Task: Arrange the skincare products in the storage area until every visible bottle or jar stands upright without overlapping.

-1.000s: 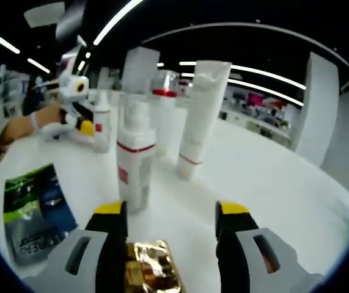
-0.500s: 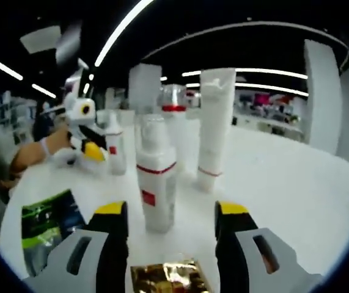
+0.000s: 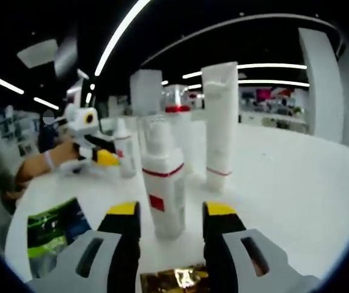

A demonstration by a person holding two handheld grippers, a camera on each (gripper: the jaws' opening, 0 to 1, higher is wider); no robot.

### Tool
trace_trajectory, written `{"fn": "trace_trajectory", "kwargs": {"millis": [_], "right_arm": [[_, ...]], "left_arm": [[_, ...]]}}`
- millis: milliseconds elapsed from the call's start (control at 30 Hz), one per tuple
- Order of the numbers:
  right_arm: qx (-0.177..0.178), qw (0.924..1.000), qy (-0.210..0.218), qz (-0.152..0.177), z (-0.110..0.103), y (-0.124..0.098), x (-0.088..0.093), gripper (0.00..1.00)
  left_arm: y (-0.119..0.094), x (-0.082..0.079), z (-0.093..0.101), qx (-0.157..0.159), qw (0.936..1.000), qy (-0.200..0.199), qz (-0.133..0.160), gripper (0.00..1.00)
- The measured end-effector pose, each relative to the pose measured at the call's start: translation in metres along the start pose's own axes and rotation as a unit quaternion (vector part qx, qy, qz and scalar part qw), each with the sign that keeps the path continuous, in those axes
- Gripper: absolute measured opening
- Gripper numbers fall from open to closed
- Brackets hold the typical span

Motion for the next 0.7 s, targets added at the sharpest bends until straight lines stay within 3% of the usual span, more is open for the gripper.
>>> {"fn": "trace_trajectory", "kwargs": {"millis": [167, 700], "right_arm": [[0.001, 1.0000, -0.001, -0.004, 0.000, 0.000, 0.001, 0.34], [0.011, 0.9999, -0.002, -0.003, -0.001, 0.005, 0.001, 0.25]], "left_arm": [[-0.001, 0.000, -0.004, -0.007, 1.0000, -0.004, 0.004, 0.26], [0.009, 0.000, 0.007, 0.001, 0.9999, 0.009, 0.009, 0.24]]}}
Point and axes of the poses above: the point that each gripper's makers call its tool centre point, and the gripper's own axes: y roughly forward along the fingers, z roughly to its right, x roughly out of its underside, the point moved 4 cm from there along -y, roughly backward along the fingers, and after that the axes turned 7 degrees about z, right-handed, at the moved point
